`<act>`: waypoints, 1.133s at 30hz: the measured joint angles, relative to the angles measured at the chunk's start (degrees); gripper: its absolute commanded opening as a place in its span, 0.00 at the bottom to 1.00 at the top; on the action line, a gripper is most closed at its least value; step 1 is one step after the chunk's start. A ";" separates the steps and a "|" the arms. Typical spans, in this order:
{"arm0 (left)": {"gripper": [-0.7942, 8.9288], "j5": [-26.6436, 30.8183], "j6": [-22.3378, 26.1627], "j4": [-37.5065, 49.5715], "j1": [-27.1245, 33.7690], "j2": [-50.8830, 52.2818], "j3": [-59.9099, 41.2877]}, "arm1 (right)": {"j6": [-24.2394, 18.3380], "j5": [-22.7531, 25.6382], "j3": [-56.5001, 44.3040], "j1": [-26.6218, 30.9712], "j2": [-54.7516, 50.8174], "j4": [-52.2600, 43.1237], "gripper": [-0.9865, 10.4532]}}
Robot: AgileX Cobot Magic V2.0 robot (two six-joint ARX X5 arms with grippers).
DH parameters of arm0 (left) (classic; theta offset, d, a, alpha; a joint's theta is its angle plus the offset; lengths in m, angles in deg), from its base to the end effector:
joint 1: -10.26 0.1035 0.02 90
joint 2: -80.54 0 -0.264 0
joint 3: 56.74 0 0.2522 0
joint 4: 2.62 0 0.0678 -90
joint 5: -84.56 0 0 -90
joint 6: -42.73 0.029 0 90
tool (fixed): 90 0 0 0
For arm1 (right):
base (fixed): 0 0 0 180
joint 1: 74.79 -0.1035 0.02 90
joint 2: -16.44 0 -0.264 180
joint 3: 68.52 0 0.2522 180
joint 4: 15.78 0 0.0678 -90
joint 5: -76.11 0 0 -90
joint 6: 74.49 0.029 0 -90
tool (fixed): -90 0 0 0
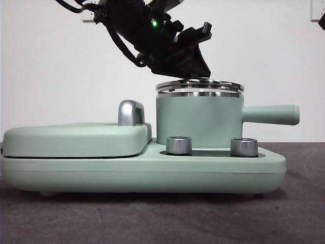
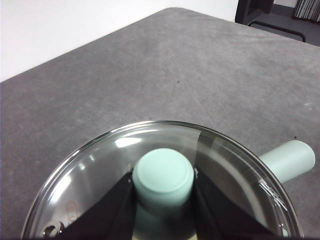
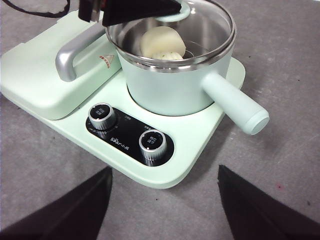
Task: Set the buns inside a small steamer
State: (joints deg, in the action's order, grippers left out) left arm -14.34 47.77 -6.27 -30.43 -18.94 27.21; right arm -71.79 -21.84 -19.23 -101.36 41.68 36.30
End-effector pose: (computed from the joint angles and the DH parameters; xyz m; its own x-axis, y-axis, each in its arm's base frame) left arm 0.2985 -0.2626 0.2647 0.6067 -0.7257 -0.3246 0.7739 0.6325 0.0323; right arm 0.0847 0.0468 0.2735 0.7200 0.5147 -0.4654 -0.5318 0.8402 0.1065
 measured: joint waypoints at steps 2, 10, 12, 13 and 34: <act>0.10 -0.02 0.02 0.13 0.00 0.00 0.00 | 0.07 0.00 0.00 0.00 0.00 0.02 0.38; 0.10 0.00 0.04 0.42 0.15 0.00 0.00 | 0.09 0.00 0.00 0.00 0.00 0.24 0.38; 0.10 0.00 0.07 0.42 0.22 0.00 0.00 | 0.09 0.00 0.00 0.00 0.00 0.24 0.38; 0.10 -0.02 0.04 0.42 0.28 -0.09 0.00 | 0.07 0.00 0.00 0.00 0.00 0.24 0.38; 0.23 -0.02 -0.09 0.20 0.42 -1.73 0.74 | 0.09 0.00 0.00 0.00 0.00 0.24 0.38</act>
State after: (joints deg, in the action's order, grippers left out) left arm -14.36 47.68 -6.08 -30.01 -20.66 27.95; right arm -71.70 -21.84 -19.23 -101.36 41.68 36.54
